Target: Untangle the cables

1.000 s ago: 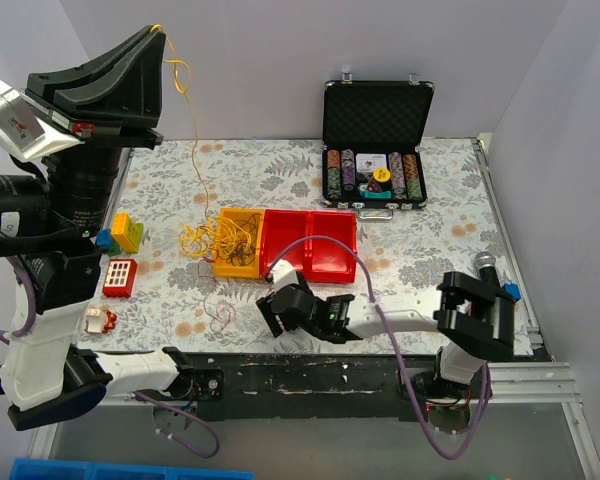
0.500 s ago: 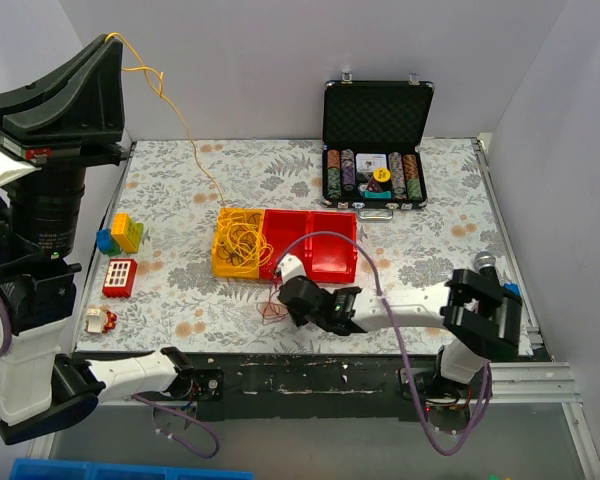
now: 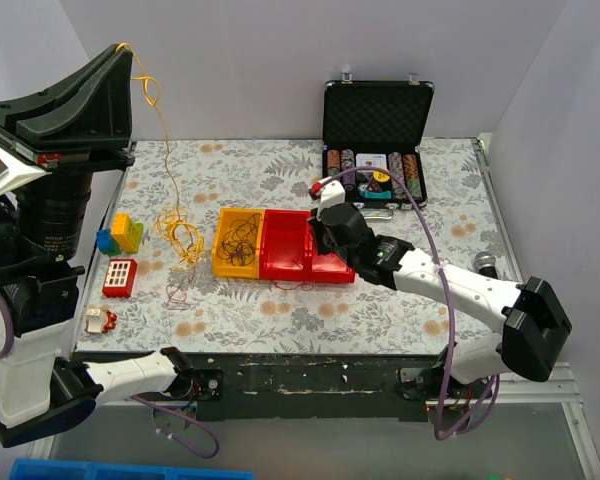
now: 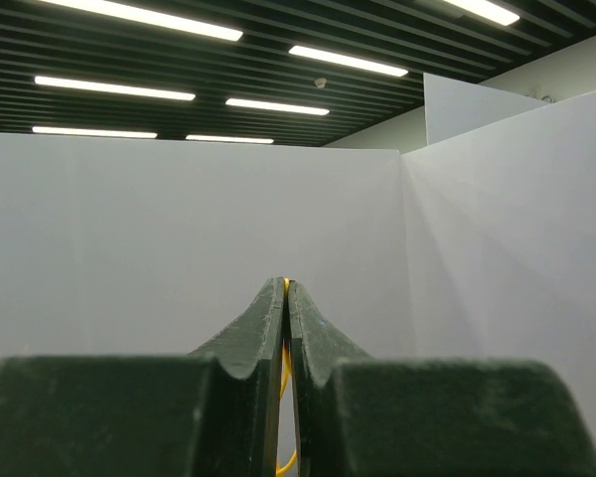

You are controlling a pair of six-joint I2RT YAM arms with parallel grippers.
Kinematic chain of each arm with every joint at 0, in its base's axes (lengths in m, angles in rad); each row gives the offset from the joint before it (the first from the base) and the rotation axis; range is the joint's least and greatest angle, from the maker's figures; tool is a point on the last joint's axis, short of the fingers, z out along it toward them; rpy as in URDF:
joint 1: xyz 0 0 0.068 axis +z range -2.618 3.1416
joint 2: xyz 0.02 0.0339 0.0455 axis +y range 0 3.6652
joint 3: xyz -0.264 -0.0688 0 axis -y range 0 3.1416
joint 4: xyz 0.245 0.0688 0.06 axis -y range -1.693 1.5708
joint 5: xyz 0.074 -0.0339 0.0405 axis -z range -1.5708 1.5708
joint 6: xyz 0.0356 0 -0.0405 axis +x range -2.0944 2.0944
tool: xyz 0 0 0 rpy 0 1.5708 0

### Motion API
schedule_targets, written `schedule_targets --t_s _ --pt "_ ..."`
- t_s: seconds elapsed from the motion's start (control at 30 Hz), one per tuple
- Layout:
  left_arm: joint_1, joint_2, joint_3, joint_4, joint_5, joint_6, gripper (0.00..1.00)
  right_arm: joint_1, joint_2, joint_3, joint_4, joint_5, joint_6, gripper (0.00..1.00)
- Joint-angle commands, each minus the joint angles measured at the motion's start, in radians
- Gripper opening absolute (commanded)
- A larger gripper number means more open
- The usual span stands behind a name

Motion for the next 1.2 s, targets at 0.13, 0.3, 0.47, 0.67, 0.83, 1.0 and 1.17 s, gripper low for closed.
schedule_targets --t_s 0.13,0.3,0.47,0.67,0.83,1.0,1.17 --pt "0.0 -0.02 -0.042 -0.014 0.017 0.002 0.02 -0.096 0.013 0.108 0.001 -0.06 -0.055 0.01" --pt "0.0 -0.032 -0.081 -0.012 0.021 0.007 0.02 -0.109 -0.033 0.273 -0.013 -0.149 -0.075 0.01" --pt "0.0 -0.045 -0.11 -0.009 0.028 0.008 0.02 -0.107 -0.076 0.381 -0.01 -0.223 -0.087 0.01" --pt "0.0 -0.049 -0.121 -0.01 0.03 0.005 0.02 -0.107 -0.103 0.375 0.007 -0.14 -0.126 0.01" --pt "-0.001 -0.051 -0.119 -0.02 0.036 0.004 0.02 -0.116 -0.109 0.372 0.021 -0.118 -0.141 0.01" --pt "0.0 -0.048 -0.111 -0.026 0.042 0.004 0.02 -0.125 -0.075 0.361 -0.011 -0.099 -0.143 0.01" --pt "0.002 -0.052 -0.117 -0.032 0.045 0.004 0.02 -0.135 -0.083 0.289 0.007 -0.079 -0.137 0.01"
